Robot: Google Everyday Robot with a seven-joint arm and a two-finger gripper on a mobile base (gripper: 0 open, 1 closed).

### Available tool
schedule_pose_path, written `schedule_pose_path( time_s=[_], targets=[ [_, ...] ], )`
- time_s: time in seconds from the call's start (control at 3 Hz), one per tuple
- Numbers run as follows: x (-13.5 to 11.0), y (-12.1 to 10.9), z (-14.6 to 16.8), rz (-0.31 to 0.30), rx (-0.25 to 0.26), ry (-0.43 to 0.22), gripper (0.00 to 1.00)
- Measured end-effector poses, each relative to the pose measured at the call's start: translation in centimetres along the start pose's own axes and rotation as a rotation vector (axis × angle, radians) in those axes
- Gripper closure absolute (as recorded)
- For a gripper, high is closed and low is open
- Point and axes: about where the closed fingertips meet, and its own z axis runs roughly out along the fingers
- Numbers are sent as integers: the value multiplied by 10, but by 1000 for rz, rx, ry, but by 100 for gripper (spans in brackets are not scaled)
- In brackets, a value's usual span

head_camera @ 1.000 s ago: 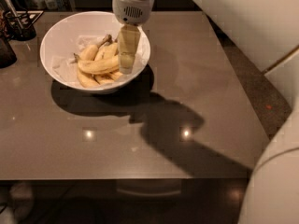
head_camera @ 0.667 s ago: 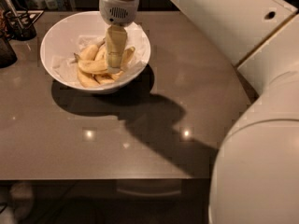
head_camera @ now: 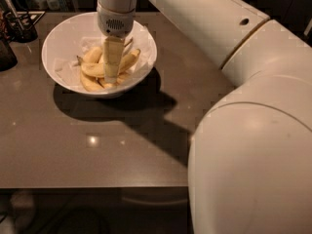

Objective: Pick banana from white bowl

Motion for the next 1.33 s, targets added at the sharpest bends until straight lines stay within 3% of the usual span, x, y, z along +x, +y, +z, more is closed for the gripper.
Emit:
schedule_pose_path(
  time_s=[0.67, 1.0, 1.33],
  targets=[
    [-3, 0, 34, 23, -70, 4, 17],
    [-4, 0, 39, 25, -88, 5, 15],
    [-4, 0, 38, 25, -87, 6, 33]
  ],
)
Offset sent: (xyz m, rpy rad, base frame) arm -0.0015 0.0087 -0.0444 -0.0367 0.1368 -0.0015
